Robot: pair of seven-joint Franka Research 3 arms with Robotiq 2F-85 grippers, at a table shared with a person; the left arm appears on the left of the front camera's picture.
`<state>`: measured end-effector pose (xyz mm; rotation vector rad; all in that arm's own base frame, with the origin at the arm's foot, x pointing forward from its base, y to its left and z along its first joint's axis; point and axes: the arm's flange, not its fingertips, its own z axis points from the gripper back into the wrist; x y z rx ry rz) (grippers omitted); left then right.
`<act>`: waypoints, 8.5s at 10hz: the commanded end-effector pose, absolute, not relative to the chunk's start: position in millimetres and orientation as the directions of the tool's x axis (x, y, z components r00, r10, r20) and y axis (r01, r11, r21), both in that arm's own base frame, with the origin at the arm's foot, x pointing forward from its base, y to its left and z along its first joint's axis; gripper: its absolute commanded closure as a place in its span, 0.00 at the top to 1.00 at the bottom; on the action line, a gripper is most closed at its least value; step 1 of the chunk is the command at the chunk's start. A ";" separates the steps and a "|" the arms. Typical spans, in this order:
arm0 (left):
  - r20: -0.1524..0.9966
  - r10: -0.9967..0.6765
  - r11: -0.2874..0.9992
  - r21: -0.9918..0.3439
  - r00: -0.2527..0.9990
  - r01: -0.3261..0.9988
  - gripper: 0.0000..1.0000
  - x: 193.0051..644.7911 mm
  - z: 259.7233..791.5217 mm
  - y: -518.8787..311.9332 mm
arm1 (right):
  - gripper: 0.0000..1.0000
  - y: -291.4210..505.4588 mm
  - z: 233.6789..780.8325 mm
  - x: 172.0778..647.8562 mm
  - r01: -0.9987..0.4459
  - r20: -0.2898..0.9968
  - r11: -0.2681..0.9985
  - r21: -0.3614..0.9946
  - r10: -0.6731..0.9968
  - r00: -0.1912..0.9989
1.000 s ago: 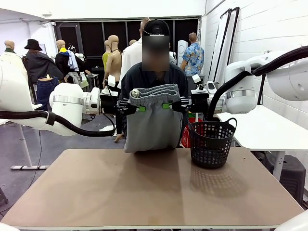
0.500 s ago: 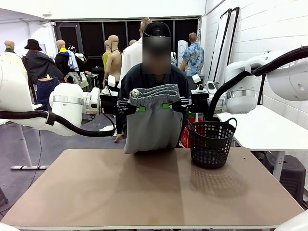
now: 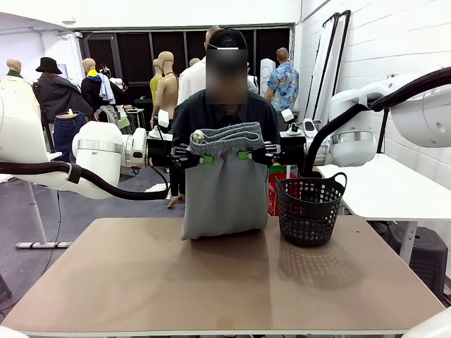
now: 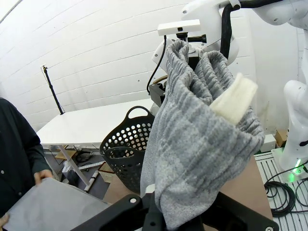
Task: Fold the training pants.
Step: Release the ends of the Training pants and then grab the overlapped ends.
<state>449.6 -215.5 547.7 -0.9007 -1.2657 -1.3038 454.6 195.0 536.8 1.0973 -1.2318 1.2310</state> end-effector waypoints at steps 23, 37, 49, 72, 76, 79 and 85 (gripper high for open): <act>0.974 -0.164 0.125 0.177 -0.155 0.976 0.00 446.1 549.2 -216.8 | 0.00 194.9 538.5 452.8 -0.997 0.997 0.043 -0.060 0.049 -0.058; 0.974 -0.164 0.125 0.177 -0.155 0.976 0.00 446.1 549.2 -216.8 | 0.00 194.9 538.5 452.8 -0.997 0.997 0.043 -0.060 0.049 -0.058; 0.974 -0.164 0.125 0.177 -0.155 0.976 0.00 446.1 549.2 -216.8 | 0.00 194.9 538.5 452.8 -0.997 0.997 0.043 -0.060 0.049 -0.058; 0.974 -0.164 0.125 0.177 -0.155 0.976 0.00 446.1 549.2 -216.8 | 0.00 194.9 538.5 452.8 -0.997 0.997 0.043 -0.060 0.049 -0.058; 0.974 -0.164 0.125 0.177 -0.155 0.976 0.00 446.1 549.2 -216.8 | 0.00 194.9 538.5 452.8 -0.997 0.997 0.043 -0.060 0.049 -0.058; 0.974 -0.164 0.125 0.177 -0.155 0.976 0.00 446.1 549.2 -216.8 | 0.00 194.9 538.5 452.8 -0.997 0.997 0.043 -0.060 0.049 -0.058; 0.974 -0.164 0.125 0.177 -0.155 0.976 0.00 446.1 549.2 -216.8 | 0.00 194.9 538.5 452.8 -0.997 0.997 0.043 -0.060 0.049 -0.058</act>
